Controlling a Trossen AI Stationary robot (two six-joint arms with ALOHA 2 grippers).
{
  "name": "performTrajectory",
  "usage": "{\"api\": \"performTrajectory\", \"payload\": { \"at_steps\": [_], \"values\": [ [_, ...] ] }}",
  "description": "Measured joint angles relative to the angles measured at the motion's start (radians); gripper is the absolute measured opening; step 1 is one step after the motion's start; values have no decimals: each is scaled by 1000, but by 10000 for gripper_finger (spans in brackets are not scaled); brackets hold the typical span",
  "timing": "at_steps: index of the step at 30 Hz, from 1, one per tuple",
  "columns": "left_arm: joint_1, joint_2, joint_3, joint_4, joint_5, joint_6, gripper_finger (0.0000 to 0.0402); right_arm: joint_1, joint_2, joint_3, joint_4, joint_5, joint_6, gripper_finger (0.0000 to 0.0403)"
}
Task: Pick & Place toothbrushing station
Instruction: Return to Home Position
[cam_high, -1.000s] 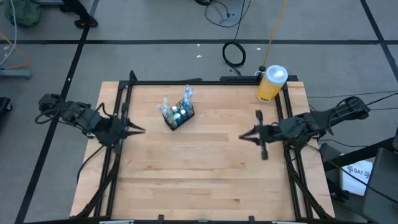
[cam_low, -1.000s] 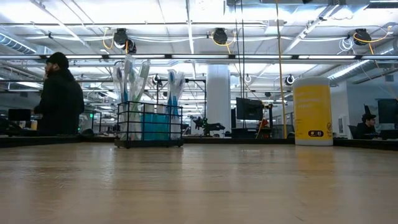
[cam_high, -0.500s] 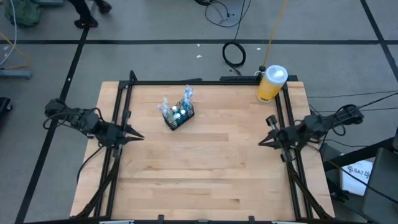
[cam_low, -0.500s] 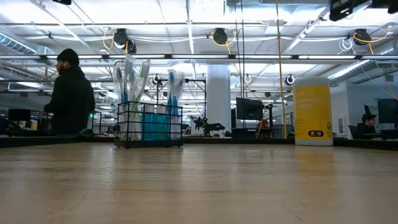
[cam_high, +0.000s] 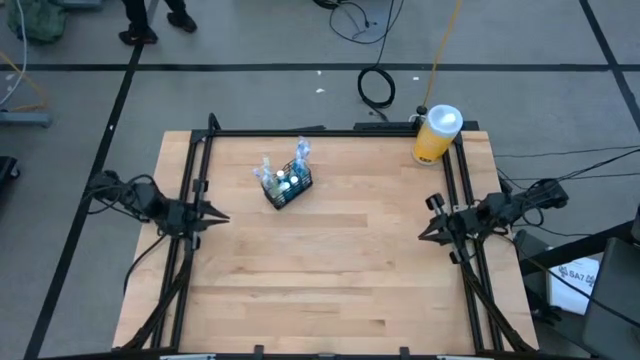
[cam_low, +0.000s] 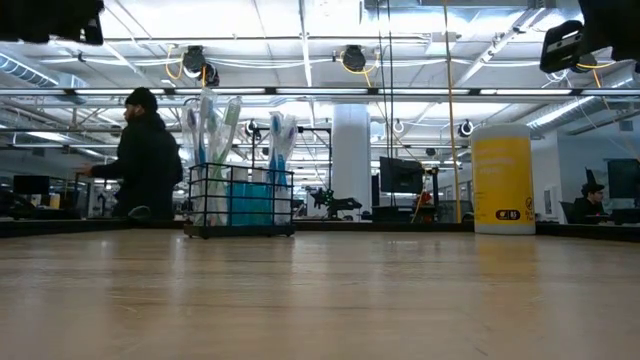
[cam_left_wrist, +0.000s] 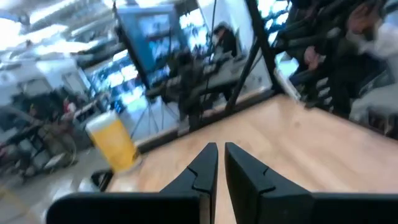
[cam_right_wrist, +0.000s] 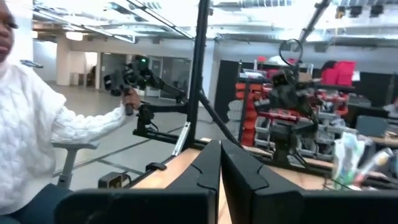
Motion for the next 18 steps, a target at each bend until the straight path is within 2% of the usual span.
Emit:
{"api": "performTrajectory", "payload": {
  "at_steps": [4, 7, 9, 17, 18],
  "values": [
    [2, -3, 2, -3, -35, -28, 37, 0, -1, -29, 28, -3, 2, 8],
    [2, -2, -43, 33, -24, -38, 37, 0, 4, -79, 94, -3, 1, 8],
    [2, -2, -86, 108, -5, -19, 37, 0, -1, -109, 130, -2, 5, 8],
    [12, -2, -287, 361, 3, -25, 37, 0, 18, -111, 101, -5, 79, 4],
    [16, -2, -296, 352, 4, -36, 37, 0, 19, -112, 93, -3, 75, 4]
  ]
}}
